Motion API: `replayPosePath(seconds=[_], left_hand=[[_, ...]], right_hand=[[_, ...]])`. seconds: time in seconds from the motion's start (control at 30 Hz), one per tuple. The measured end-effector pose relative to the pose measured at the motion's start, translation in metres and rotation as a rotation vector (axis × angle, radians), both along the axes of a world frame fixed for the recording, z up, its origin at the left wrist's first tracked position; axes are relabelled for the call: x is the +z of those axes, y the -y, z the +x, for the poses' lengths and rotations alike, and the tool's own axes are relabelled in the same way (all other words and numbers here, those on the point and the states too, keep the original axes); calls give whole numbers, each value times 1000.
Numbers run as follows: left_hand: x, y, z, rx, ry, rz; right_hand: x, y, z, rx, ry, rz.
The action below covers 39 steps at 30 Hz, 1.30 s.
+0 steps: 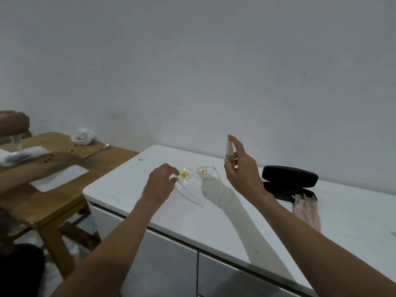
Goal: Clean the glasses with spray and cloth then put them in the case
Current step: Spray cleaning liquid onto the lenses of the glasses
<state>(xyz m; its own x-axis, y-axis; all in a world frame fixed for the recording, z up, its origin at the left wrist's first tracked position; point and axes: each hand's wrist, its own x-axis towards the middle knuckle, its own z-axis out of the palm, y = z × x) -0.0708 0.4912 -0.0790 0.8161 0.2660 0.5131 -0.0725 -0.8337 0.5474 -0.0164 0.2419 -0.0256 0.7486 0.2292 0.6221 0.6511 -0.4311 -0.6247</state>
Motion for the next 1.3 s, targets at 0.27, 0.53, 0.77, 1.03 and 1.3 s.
replayPosePath(seconds=[0.27,0.53,0.77,1.03,1.3], left_hand=[[-5,13,17,-24,43,9],[4,25,26,102,113,-447],[23,38,21,113,148,-777],[40,52,17,71,120,-832],[49,61,12,4,124,-850]], right_hand=[[1,15,6,-48,-18,40],[-2,44,7,-183,-46,135],[-18,61,1,-199,-110,170],[-28,55,-15,-153,-20,61],[-32,46,-17,-112,-34,-8]])
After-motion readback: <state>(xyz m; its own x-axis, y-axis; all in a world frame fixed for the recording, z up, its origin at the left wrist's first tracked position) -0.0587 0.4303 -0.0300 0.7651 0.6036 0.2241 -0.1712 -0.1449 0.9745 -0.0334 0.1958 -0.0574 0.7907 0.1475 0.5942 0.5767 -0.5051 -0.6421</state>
